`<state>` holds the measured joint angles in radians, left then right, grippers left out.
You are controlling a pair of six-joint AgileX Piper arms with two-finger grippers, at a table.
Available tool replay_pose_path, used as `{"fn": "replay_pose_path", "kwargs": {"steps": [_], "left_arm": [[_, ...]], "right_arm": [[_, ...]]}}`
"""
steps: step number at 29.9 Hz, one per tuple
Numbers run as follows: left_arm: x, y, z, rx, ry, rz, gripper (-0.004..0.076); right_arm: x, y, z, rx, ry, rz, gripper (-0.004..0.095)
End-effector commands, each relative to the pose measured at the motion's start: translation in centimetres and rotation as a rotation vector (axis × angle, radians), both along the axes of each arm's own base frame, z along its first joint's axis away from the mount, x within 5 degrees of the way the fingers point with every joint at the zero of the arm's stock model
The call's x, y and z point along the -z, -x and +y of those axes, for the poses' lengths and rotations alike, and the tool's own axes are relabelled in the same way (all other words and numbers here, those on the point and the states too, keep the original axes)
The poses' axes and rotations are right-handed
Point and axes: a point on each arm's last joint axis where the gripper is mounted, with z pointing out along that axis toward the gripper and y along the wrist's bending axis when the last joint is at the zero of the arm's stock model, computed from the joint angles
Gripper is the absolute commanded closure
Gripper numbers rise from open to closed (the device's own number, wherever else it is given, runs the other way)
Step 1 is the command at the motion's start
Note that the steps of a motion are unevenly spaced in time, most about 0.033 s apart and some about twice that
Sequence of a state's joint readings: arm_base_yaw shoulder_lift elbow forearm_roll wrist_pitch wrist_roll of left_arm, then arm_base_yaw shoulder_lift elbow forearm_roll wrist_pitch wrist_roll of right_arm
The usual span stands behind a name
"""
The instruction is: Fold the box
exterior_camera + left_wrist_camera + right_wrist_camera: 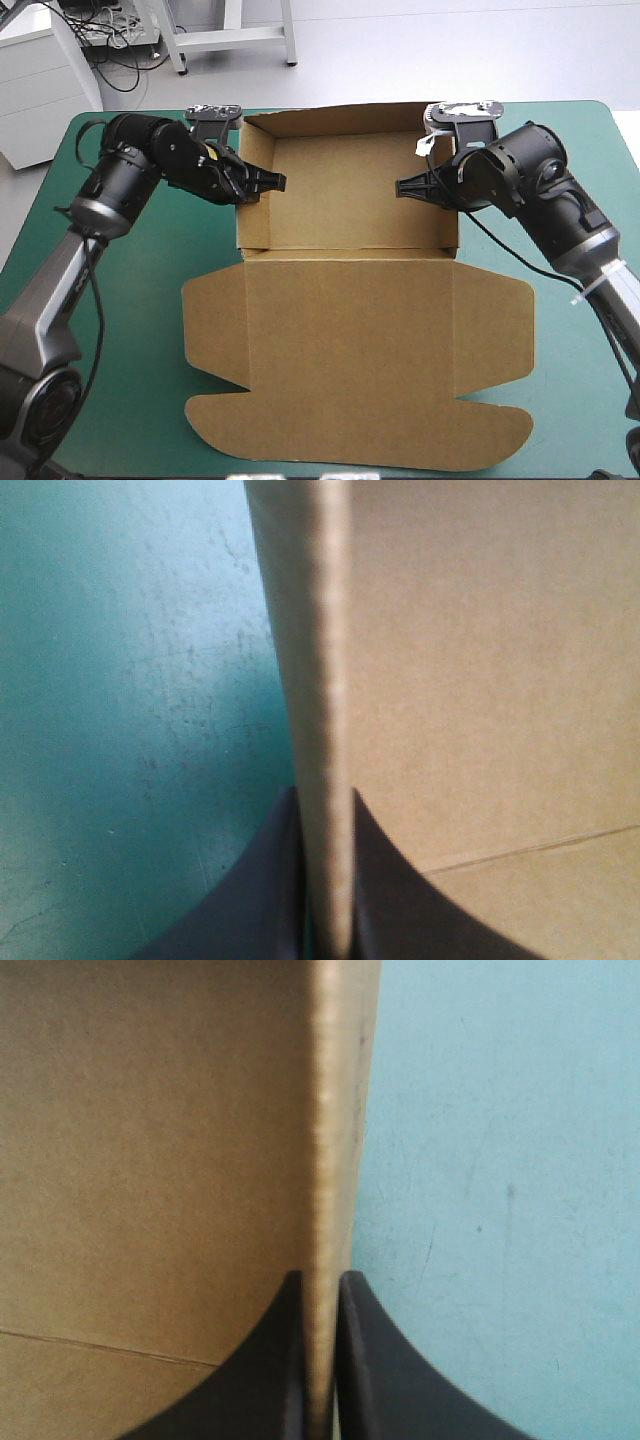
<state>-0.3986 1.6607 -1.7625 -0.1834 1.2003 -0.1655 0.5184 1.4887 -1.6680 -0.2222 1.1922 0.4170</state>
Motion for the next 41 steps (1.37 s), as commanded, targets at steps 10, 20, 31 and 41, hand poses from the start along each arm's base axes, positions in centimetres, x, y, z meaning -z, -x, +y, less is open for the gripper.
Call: {"fn": "replay_pose_path", "kwargs": {"steps": [10, 20, 31, 41], "left_arm": [[2.7, -4.2, -1.9, -0.021, -0.083, 0.091, 0.0756], [6.2, -6.0, -2.3, -0.048, -0.148, 0.158, 0.0756], [8.3, -6.9, -2.6, -0.039, -0.185, 0.193, 0.0755], [8.4, -7.0, -2.6, 0.033, -0.213, 0.174, 0.0434]], "right_arm": [[6.1, -5.5, 0.0, -0.061, 0.052, 0.242, 0.0912], [11.0, -8.5, 0.8, -0.07, 0.08, 0.355, 0.0912], [11.2, -9.0, 1.2, -0.097, 0.065, 0.319, 0.0905], [11.2, -9.1, 1.2, -0.089, 0.055, 0.318, 0.0341]]}}
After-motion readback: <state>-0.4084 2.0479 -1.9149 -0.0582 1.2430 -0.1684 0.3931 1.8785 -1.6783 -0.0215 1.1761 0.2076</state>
